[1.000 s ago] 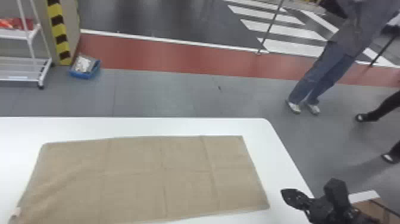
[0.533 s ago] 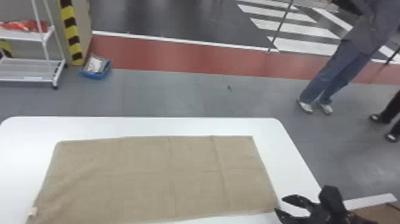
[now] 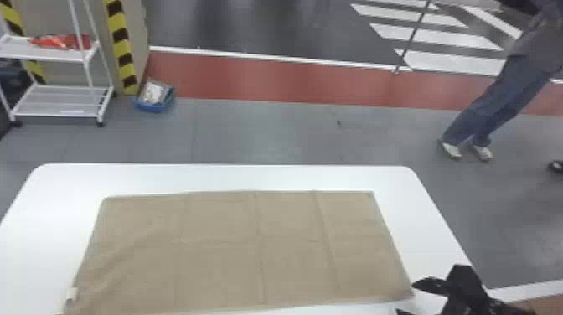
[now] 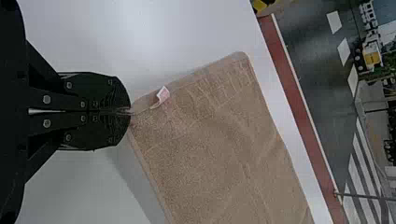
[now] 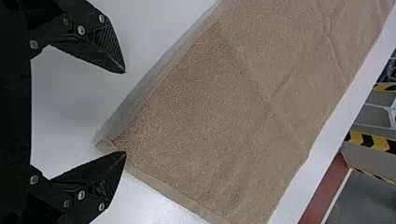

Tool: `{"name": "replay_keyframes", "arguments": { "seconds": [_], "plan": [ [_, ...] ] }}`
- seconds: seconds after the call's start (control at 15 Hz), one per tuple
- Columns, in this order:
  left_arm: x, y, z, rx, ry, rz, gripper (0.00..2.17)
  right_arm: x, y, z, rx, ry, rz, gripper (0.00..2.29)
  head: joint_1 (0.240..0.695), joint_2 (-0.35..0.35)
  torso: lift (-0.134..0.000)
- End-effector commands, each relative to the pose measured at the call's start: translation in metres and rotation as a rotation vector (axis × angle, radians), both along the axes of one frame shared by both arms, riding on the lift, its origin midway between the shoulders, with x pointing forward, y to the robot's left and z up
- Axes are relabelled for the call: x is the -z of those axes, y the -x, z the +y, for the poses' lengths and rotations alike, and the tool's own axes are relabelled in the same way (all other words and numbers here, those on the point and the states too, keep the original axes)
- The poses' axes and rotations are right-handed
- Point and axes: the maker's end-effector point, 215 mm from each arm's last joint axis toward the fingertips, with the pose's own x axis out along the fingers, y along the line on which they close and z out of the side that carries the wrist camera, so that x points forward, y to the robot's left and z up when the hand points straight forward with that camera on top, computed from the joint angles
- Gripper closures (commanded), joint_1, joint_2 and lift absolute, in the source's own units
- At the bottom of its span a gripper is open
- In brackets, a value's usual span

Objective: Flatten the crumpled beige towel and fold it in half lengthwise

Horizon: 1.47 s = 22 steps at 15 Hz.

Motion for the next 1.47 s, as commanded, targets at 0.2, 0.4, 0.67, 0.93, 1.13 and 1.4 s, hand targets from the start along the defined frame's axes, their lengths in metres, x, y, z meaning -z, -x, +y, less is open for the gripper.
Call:
{"name": "replay_keyframes", "arguments": {
  "seconds": [0.2,0.4,0.67,0.93,1.13,1.4],
  "plan": [
    [0.003,-0.002,-0.005,0.008,0.004,0.002,1.54,0.005,-0.013,-0.023,0.034,0.026,0.002,0.41,0.695,-0.245,0.0],
    [0.004,-0.002,-0.005,0.009,0.003,0.004,1.54,0.008,-0.018,-0.027,0.045,0.037,0.003,0.41,0.695,-0.262,0.0],
    [0.004,-0.003,-0.005,0.009,0.002,0.002,1.54,0.016,-0.021,-0.023,0.046,0.04,0.033,1.28,0.695,-0.264,0.0],
    [-0.001,-0.007,-0.005,0.014,-0.01,-0.007,1.54,0.008,-0.016,-0.022,0.04,0.023,0.05,1.95,0.695,-0.254,0.0],
    [-0.013,-0.012,-0.01,0.019,-0.01,-0.026,1.55,-0.015,-0.012,-0.024,0.046,0.006,0.033,1.95,0.695,-0.255,0.0],
    [-0.025,-0.01,-0.01,0.016,-0.032,-0.023,1.56,-0.054,-0.01,-0.034,0.069,-0.021,0.008,1.95,0.695,-0.268,0.0]
  ]
}}
